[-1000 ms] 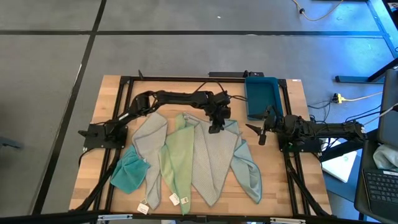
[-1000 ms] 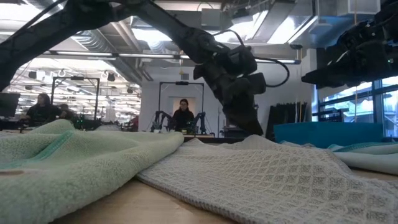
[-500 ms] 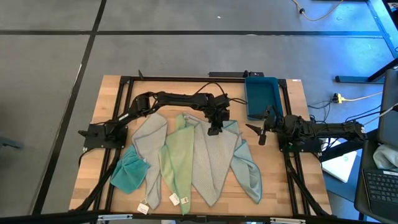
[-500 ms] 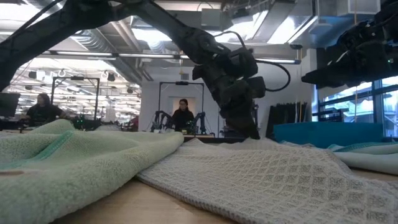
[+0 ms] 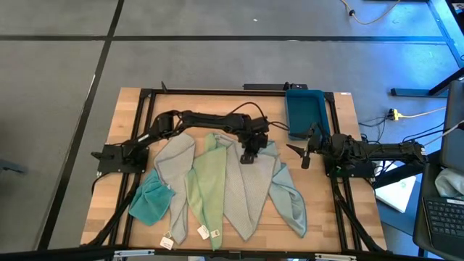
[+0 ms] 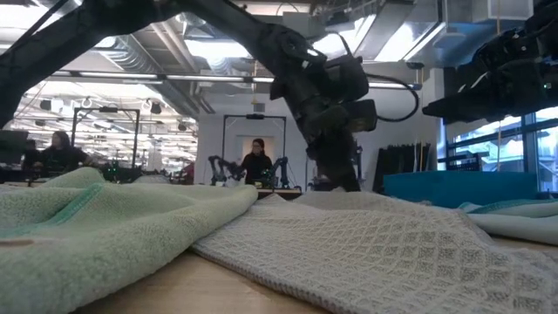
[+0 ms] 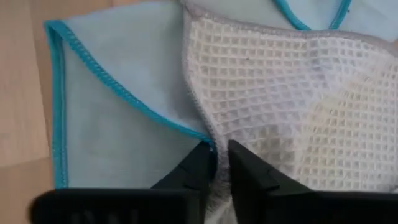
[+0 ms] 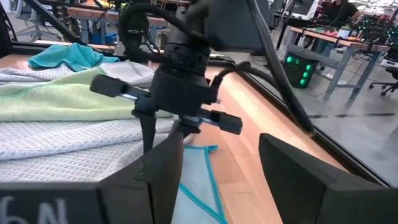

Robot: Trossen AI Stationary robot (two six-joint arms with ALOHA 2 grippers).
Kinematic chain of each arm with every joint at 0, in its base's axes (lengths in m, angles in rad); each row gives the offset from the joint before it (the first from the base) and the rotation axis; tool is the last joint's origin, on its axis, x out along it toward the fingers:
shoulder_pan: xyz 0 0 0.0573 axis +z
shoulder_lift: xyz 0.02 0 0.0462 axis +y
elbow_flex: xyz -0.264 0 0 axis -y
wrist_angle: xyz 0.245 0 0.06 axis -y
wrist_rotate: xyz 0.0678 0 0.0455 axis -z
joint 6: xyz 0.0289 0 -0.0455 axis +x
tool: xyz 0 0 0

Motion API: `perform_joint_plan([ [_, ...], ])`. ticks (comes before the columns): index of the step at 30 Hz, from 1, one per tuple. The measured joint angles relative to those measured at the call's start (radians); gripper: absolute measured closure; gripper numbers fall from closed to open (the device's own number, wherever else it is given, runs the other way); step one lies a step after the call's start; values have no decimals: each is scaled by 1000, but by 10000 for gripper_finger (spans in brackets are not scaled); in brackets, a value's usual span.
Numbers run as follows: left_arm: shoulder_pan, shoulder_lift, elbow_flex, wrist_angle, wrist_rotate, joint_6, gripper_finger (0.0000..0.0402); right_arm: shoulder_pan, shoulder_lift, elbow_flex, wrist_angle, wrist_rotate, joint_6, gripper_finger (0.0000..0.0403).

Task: Fold microfiber towels
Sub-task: Fold the green microfiber cloth

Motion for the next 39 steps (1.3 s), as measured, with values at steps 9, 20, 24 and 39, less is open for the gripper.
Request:
perform_joint_plan([
  [9,-10,0,150,-105,-191,43,398,0,0,0,0,0,0,190],
  [20,-9,0,273,-226,-332,85,400,0,0,0,0,1,0,190],
  [24,-9,0,277,-287,-376,85,400,0,0,0,0,1,0,190],
  [39,-24,0,276,-501,-384,-10,399,0,0,0,0,1,3,190],
])
